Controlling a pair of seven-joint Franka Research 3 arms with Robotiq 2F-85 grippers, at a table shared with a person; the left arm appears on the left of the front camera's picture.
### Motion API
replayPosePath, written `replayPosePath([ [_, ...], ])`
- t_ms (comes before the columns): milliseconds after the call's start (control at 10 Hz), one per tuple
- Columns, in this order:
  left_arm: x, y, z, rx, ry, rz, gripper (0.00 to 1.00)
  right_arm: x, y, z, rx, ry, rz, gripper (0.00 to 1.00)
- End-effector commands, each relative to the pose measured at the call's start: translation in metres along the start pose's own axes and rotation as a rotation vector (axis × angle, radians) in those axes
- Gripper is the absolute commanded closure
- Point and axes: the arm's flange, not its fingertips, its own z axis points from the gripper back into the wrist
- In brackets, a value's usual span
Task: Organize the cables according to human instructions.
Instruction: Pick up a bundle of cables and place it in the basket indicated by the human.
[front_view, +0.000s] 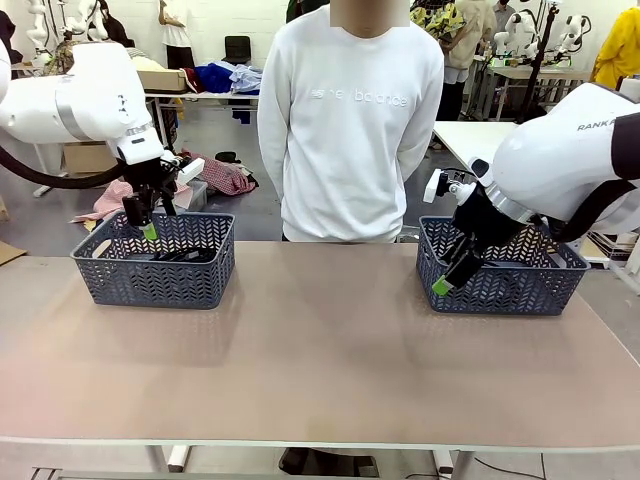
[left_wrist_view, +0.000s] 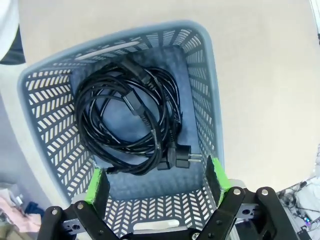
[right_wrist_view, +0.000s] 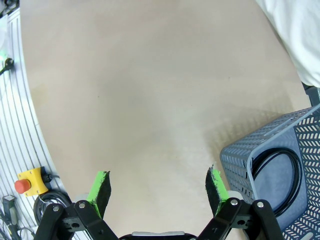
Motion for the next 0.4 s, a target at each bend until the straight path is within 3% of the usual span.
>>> replayPosePath([
  [0,-0.0025,0.0001,0.0018,0.006,0.016,-0.004,0.0,-0.0001,0.0,0.0008,-0.003,-0.002,-0.004,0.0],
  [300,-0.0025,0.0001,0.0018,0.006,0.016,-0.004,0.0,-0.0001,0.0,0.0008,-0.003,-0.002,-0.004,0.0],
])
